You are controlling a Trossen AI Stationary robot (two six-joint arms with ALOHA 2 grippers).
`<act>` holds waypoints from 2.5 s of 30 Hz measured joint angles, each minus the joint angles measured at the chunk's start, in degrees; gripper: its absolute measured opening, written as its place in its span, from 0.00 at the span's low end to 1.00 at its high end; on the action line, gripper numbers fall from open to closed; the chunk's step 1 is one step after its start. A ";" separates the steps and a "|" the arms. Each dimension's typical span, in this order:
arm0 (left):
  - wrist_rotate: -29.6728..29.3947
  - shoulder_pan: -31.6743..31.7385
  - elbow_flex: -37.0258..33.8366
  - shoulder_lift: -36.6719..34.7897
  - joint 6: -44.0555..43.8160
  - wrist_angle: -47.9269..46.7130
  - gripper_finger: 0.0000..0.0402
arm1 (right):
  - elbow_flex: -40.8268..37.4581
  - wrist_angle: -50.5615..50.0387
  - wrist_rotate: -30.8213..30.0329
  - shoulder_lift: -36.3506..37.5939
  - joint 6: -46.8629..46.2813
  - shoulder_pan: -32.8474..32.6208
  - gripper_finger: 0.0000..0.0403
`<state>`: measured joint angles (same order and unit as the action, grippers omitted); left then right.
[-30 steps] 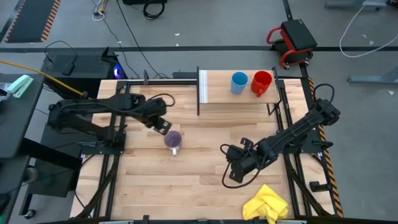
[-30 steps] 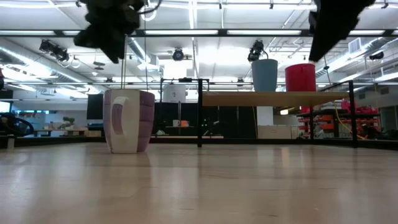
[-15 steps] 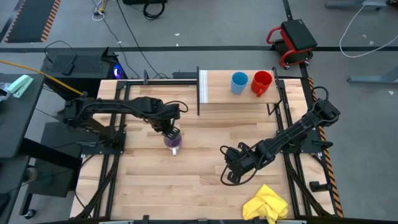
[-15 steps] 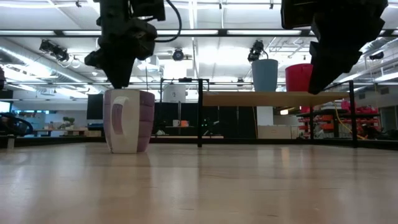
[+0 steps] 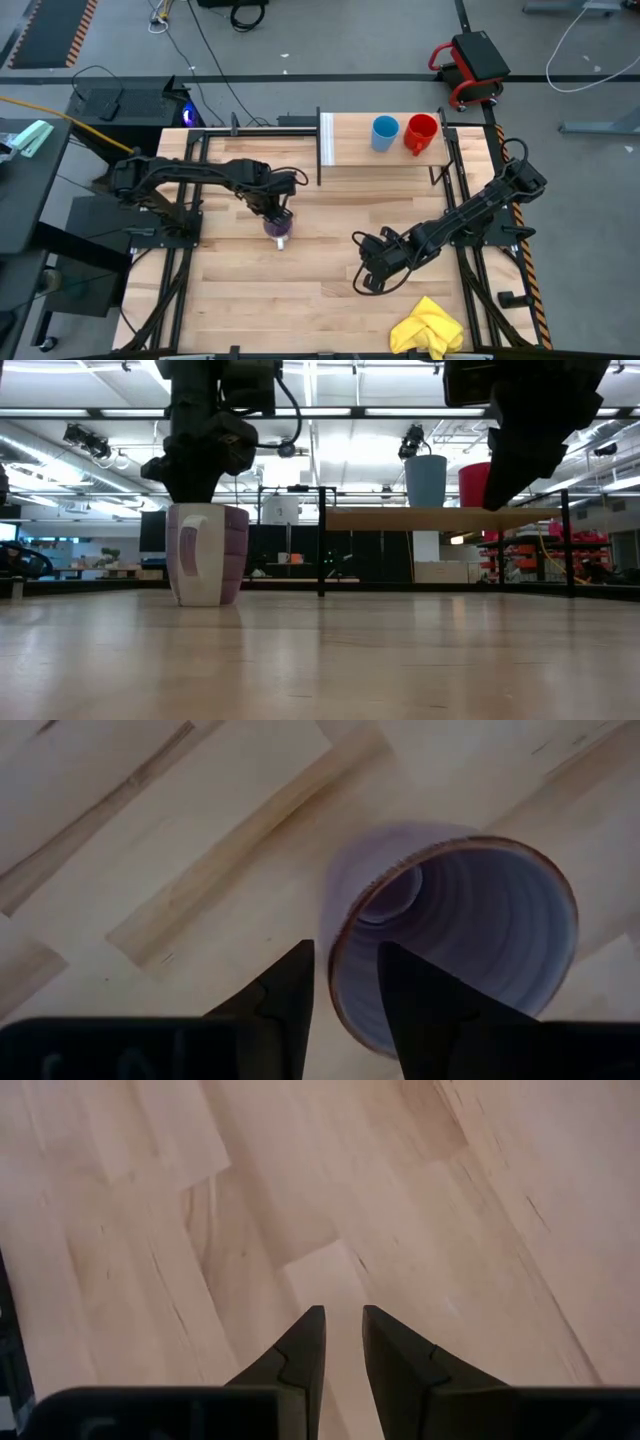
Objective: Stack small to large cups/mugs on shelf
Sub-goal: Put the purple mug on the shelf
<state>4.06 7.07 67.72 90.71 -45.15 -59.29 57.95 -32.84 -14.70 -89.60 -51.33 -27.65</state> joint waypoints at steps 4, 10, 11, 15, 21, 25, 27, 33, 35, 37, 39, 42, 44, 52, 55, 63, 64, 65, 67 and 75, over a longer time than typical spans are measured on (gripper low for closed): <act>-0.80 0.00 0.00 0.16 0.00 0.60 0.30 | 0.00 0.05 0.00 0.00 0.08 0.22 0.19; -1.40 0.22 0.00 0.22 -0.02 1.06 0.27 | 0.00 0.41 -0.01 0.00 0.50 0.25 0.19; -1.46 0.28 0.00 0.46 -0.02 1.45 0.28 | 0.01 0.41 0.00 0.00 0.50 0.26 0.19; -1.44 0.55 0.04 1.38 -0.06 2.07 0.28 | 0.02 0.73 -0.02 0.00 0.50 0.26 0.19; -1.42 0.55 0.02 3.07 -0.07 2.14 0.27 | 0.02 1.08 0.00 0.00 0.50 0.27 0.19; -1.44 0.55 0.00 3.00 -0.10 2.13 0.25 | 0.02 1.08 -0.02 0.00 0.48 0.27 0.19; -1.44 0.53 0.00 3.02 -0.11 2.11 0.23 | 0.02 1.07 0.00 0.00 0.50 0.27 0.19; -1.36 0.52 0.00 3.02 -0.09 2.07 0.13 | 0.02 1.07 0.00 0.00 0.48 0.27 0.19; -1.45 0.52 0.00 3.02 -0.36 2.25 0.10 | 0.02 1.07 0.00 0.00 0.48 0.27 0.19; -1.50 0.55 0.00 3.02 -0.31 2.30 0.06 | 0.02 1.07 -0.01 0.00 0.48 0.27 0.19; -1.58 0.55 0.00 3.02 -0.46 2.24 0.05 | 0.02 1.07 0.00 0.00 0.48 0.27 0.19; -1.12 0.55 0.00 3.02 -0.63 2.25 0.05 | 0.02 1.07 0.17 0.00 0.48 0.27 0.19; 0.29 0.52 0.00 3.02 -0.63 2.25 0.06 | 0.04 1.07 0.25 0.00 0.48 0.26 0.19; 4.26 0.07 3.77 3.02 0.48 1.77 0.05 | 0.04 1.05 1.38 0.00 0.46 0.27 0.15; 4.26 -0.29 8.74 3.04 0.92 -0.32 0.05 | 0.07 1.02 1.77 0.00 0.46 0.25 0.13; -0.04 0.31 26.44 3.06 4.48 -11.64 0.05 | 0.10 -0.37 5.37 2.22 1.94 0.25 0.09; -0.81 0.70 28.63 3.06 4.92 -13.19 0.05 | 0.11 -1.11 5.36 3.11 1.99 0.25 0.08; -1.53 1.21 30.69 3.06 5.27 -14.58 0.05 | 0.11 -1.92 5.36 4.12 2.01 0.25 0.07; -2.96 2.35 34.23 3.06 5.39 -16.67 0.05 | 0.11 -3.53 5.22 6.38 2.35 0.42 0.05; -4.35 7.50 42.15 4.25 8.71 -20.35 0.05 | 0.11 -8.39 3.06 15.06 3.93 2.83 0.02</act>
<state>-0.30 14.57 109.87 94.96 -36.43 -79.64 58.06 -41.22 -11.65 -74.54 -47.40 -24.82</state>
